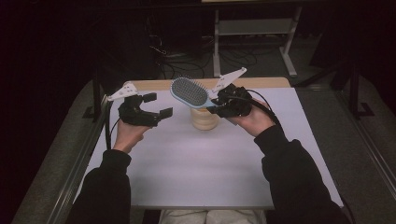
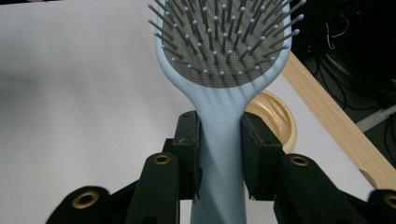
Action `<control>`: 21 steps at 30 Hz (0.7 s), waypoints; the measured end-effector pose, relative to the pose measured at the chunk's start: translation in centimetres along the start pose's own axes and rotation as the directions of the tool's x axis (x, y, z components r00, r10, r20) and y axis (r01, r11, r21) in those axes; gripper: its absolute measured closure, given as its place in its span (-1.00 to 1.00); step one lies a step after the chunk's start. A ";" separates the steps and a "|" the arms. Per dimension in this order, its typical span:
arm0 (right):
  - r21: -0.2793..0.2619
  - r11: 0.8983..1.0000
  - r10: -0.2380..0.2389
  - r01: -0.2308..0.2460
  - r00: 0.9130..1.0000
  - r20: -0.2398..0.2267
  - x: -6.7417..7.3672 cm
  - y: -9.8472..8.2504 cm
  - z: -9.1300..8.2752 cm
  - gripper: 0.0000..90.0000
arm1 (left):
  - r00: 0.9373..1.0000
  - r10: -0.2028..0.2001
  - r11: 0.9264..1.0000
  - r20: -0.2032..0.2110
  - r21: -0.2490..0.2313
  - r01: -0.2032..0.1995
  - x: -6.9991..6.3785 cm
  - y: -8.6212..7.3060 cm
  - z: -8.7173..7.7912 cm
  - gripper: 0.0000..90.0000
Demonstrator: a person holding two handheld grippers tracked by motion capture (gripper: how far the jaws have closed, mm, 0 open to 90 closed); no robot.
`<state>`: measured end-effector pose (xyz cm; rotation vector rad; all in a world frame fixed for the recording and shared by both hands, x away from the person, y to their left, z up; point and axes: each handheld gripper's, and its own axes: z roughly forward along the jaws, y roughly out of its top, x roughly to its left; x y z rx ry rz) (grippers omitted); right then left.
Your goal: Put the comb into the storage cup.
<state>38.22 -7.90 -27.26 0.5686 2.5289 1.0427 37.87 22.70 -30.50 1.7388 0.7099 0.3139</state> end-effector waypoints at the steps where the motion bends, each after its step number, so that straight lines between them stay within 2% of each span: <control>1: -0.002 1.000 -0.002 0.002 1.000 0.003 -0.1 0.0 0.0 0.52 | 1.000 -0.001 1.000 0.005 0.002 0.001 -0.1 0.2 0.4 -1.00; 6: -0.011 1.000 0.011 -0.011 1.000 0.020 -0.6 -0.3 -0.4 0.52 | 1.000 -0.004 1.000 0.010 0.019 0.004 -0.8 0.8 2.3 -1.00; 12: -0.014 1.000 0.019 -0.019 0.999 0.036 -1.3 -0.5 -0.5 0.52 | 0.999 -0.046 0.999 0.026 0.017 0.046 -1.2 1.5 4.5 -1.00; 15: -0.014 1.000 0.019 -0.018 0.999 0.040 -1.5 -0.6 -0.4 0.52 | 0.998 -0.049 0.999 0.033 0.013 0.049 -1.4 1.8 5.5 -1.00; 21: -0.013 1.000 0.011 -0.010 0.998 0.058 -1.5 -0.6 0.0 0.52 | 0.990 -0.129 0.991 0.055 -0.030 0.131 -1.3 2.0 6.8 -1.00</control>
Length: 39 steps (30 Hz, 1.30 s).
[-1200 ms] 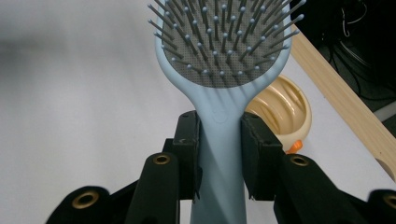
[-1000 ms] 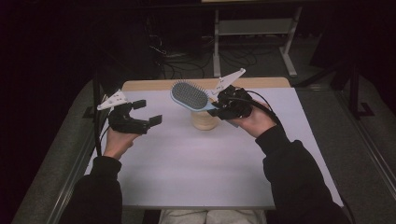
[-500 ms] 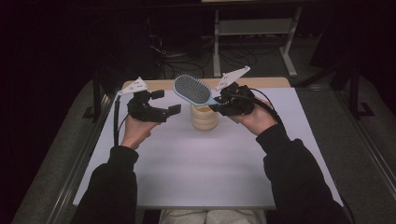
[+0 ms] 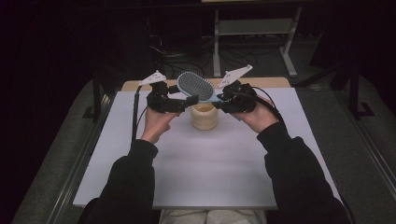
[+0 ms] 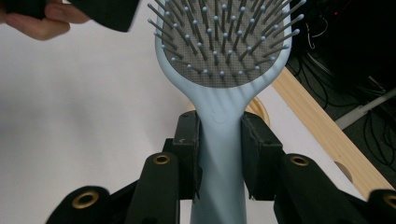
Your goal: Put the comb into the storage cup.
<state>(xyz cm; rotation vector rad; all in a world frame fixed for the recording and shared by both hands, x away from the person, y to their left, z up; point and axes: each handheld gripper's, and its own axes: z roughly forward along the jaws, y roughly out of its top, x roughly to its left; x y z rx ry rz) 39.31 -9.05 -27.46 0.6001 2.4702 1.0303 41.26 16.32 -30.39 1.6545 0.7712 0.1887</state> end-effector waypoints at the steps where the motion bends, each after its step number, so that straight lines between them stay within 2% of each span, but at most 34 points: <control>1: 0.001 1.000 -0.001 0.001 1.000 0.004 0.0 0.0 0.1 0.52 | 1.000 -0.019 1.000 0.002 -0.011 0.019 0.0 0.1 0.2 -1.00; 4: -0.005 1.000 0.000 0.001 1.000 0.015 0.1 0.0 0.2 0.52 | 0.998 -0.060 0.997 0.003 -0.048 0.060 0.1 0.3 0.4 -0.95; 8: -0.017 1.000 0.001 0.000 0.999 0.036 0.2 0.1 0.4 0.52 | 0.997 -0.076 0.995 -0.029 -0.068 0.074 0.0 0.7 0.6 -0.71; 12: -0.028 1.000 0.006 -0.005 0.999 0.049 0.0 0.0 0.5 0.52 | 0.990 -0.143 0.985 -0.013 -0.095 0.141 0.4 0.8 0.6 -0.53; 14: -0.032 1.000 0.000 0.002 0.998 0.060 0.0 0.1 0.5 0.52 | 0.982 -0.188 0.977 -0.007 -0.104 0.187 0.5 0.7 0.7 -0.48; 16: -0.034 0.999 -0.001 0.003 0.997 0.075 0.0 0.1 0.6 0.52 | 0.966 -0.259 0.961 0.022 -0.100 0.260 0.7 0.7 1.0 -0.39; 17: -0.036 0.999 0.006 -0.004 0.997 0.076 0.0 0.1 0.7 0.52 | 0.960 -0.278 0.954 0.031 -0.108 0.280 0.7 0.7 1.2 -0.33; 18: -0.036 0.999 0.009 -0.007 0.997 0.078 -0.2 0.1 0.8 0.52 | 0.959 -0.281 0.951 0.039 -0.120 0.284 0.7 0.8 1.2 -0.28; 20: -0.050 0.998 0.027 -0.024 0.997 0.072 -0.5 0.0 0.8 0.52 | 0.960 -0.276 0.951 0.048 -0.130 0.280 0.6 1.0 1.3 -0.20; 21: -0.056 0.998 0.033 -0.029 0.997 0.071 -0.5 0.0 0.8 0.52 | 0.958 -0.281 0.949 0.057 -0.132 0.286 0.5 1.2 1.3 -0.17; 23: -0.065 0.997 0.040 -0.035 0.997 0.071 -0.7 0.0 0.7 0.52 | 0.950 -0.302 0.943 0.074 -0.125 0.309 0.4 1.5 1.4 -0.11; 24: -0.070 0.997 0.043 -0.038 0.997 0.065 -0.8 0.0 0.7 0.52 | 0.943 -0.324 0.936 0.074 -0.121 0.331 0.3 1.7 1.5 -0.07; 25: -0.070 0.997 0.046 -0.041 0.997 0.062 -0.9 -0.1 0.7 0.52 | 0.941 -0.331 0.934 0.074 -0.116 0.337 0.1 1.8 1.5 -0.03; 30: -0.071 0.996 0.053 -0.049 0.997 0.056 -1.1 -0.2 1.0 0.53 | 0.958 -0.283 0.950 0.045 -0.127 0.286 -1.1 2.5 1.4 0.14; 33: -0.084 0.995 0.056 -0.051 0.997 0.059 -1.1 -0.1 0.9 0.53 | 0.964 -0.260 0.956 0.048 -0.126 0.264 -1.3 3.0 1.2 0.17; 36: -0.090 0.994 0.060 -0.055 0.997 0.053 -1.2 0.1 0.7 0.53 | 0.962 -0.262 0.958 0.071 -0.100 0.268 -1.0 3.4 1.1 0.19; 39: -0.096 0.994 0.061 -0.056 0.997 0.050 -1.2 0.2 0.7 0.53 | 0.965 -0.253 0.959 0.068 -0.116 0.259 -1.1 3.5 1.0 0.21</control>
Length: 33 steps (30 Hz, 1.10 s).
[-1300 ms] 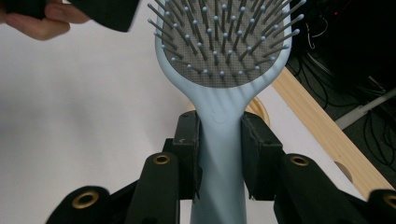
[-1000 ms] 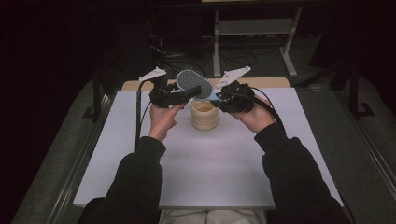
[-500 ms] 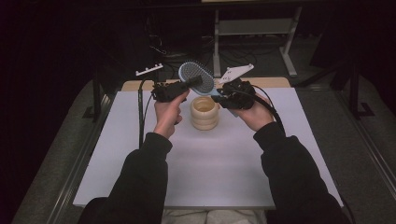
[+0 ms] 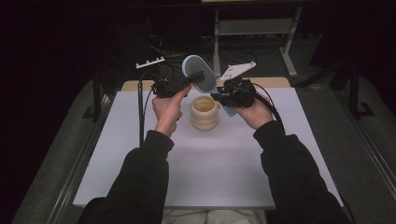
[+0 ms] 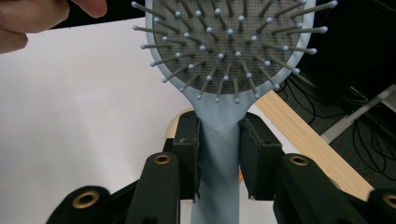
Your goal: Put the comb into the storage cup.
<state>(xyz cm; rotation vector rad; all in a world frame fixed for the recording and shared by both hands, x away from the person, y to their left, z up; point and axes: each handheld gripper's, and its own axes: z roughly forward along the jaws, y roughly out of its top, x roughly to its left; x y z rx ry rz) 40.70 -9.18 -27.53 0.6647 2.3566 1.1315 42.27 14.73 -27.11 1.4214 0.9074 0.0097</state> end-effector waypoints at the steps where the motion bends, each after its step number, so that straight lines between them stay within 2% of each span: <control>1: 0.000 1.000 0.000 0.000 1.000 0.001 0.0 0.1 0.0 0.53 | 1.000 0.013 1.000 -0.001 -0.002 -0.013 -0.1 0.0 0.0 0.22; 5: -0.002 1.000 0.014 -0.014 1.000 -0.006 -0.1 0.2 0.1 0.51 | 0.998 0.061 0.998 -0.003 0.009 -0.061 -0.6 0.4 0.1 0.24; 8: -0.007 0.999 0.045 -0.045 0.999 -0.024 -0.3 0.2 0.1 0.47 | 0.996 0.091 0.996 -0.008 0.021 -0.091 -1.0 0.7 0.2 0.25; 16: -0.001 0.993 0.114 -0.114 0.992 -0.046 -1.0 0.1 0.1 -0.03 | 0.987 0.162 0.986 -0.007 0.048 -0.161 -2.4 1.2 0.8 0.25; 20: -0.009 0.990 0.140 -0.140 0.989 -0.046 -1.4 -0.1 0.0 -0.27 | 0.984 0.178 0.983 -0.006 0.053 -0.177 -2.7 1.4 1.1 0.26; 24: -0.017 0.987 0.161 -0.161 0.987 -0.026 -1.6 -0.3 -0.1 -0.65 | 0.979 0.201 0.979 -0.021 0.047 -0.200 -2.7 1.5 1.1 0.25; 26: -0.017 0.986 0.168 -0.168 0.986 -0.022 -1.7 -0.4 -0.2 -0.76 | 0.978 0.207 0.978 -0.030 0.043 -0.205 -2.5 1.7 1.0 0.26; 28: -0.015 0.986 0.168 -0.169 0.985 -0.028 -1.9 -0.6 -0.3 -1.00 | 0.978 0.204 0.978 -0.035 0.042 -0.202 -2.3 1.9 1.0 0.25; 33: -0.002 0.986 0.168 -0.169 0.985 -0.022 -2.0 -1.2 -0.4 -1.00 | 0.978 0.206 0.978 -0.043 0.027 -0.205 -1.9 2.6 0.7 0.25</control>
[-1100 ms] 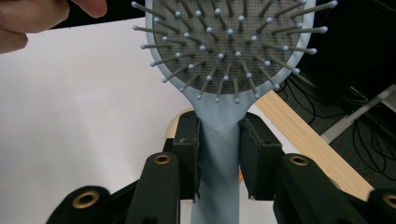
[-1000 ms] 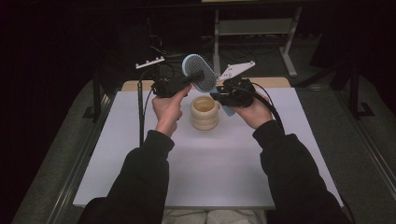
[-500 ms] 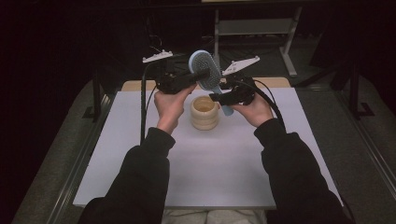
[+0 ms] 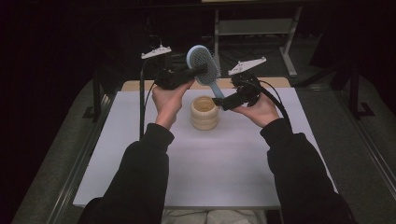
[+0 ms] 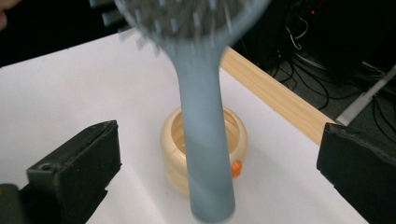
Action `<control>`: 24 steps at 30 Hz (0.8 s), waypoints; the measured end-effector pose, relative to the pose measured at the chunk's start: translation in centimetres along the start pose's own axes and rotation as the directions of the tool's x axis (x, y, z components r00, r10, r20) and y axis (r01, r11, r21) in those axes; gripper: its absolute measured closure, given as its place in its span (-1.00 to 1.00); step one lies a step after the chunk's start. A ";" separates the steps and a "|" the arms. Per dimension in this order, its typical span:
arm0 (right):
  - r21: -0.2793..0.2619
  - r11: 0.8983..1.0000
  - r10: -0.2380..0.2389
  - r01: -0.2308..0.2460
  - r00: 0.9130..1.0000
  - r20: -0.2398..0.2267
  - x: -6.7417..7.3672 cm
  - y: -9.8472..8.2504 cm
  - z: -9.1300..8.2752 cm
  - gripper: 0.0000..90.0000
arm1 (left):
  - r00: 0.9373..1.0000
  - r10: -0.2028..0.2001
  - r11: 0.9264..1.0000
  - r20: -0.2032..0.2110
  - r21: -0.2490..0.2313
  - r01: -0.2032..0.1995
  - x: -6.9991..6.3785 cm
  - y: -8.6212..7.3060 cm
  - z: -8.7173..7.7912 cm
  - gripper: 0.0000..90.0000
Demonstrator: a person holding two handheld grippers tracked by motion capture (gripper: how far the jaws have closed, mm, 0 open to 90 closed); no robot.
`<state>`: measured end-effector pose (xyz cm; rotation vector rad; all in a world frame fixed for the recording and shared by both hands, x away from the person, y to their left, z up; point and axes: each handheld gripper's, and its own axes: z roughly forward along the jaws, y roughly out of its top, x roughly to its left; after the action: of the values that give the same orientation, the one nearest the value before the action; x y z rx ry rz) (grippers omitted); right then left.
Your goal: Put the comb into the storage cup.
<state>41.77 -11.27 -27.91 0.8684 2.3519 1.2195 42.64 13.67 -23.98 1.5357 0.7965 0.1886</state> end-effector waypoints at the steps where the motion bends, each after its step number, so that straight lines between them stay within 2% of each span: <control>1: 0.000 1.000 0.003 -0.003 1.000 -0.007 -0.1 -0.2 0.0 -1.00 | 1.000 0.003 1.000 -0.005 0.001 -0.003 0.0 0.1 -0.1 0.25; 7: -0.003 1.000 0.029 -0.029 1.000 -0.002 -0.8 -1.3 -0.5 -1.00 | 1.000 0.019 1.000 -0.016 -0.007 -0.019 0.3 0.9 -0.3 0.25; 12: -0.033 0.999 0.034 -0.034 0.999 -0.009 -1.3 -2.3 -1.3 -1.00 | 0.999 0.025 1.000 -0.024 -0.009 -0.025 0.4 1.4 -0.5 0.25; 19: -0.034 0.998 0.044 -0.044 0.999 -0.022 -1.7 -4.7 -1.6 -1.00 | 0.997 0.061 0.998 -0.041 -0.002 -0.061 0.3 2.0 -0.6 0.25; 24: -0.042 0.998 0.051 -0.052 0.998 -0.026 -1.9 -6.1 -2.1 -1.00 | 0.991 0.113 0.993 -0.073 -0.008 -0.114 0.5 2.2 -0.8 0.25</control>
<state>39.80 -16.49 -31.73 0.9095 2.3276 1.3037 43.31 14.77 -21.97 1.5706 0.7634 0.3341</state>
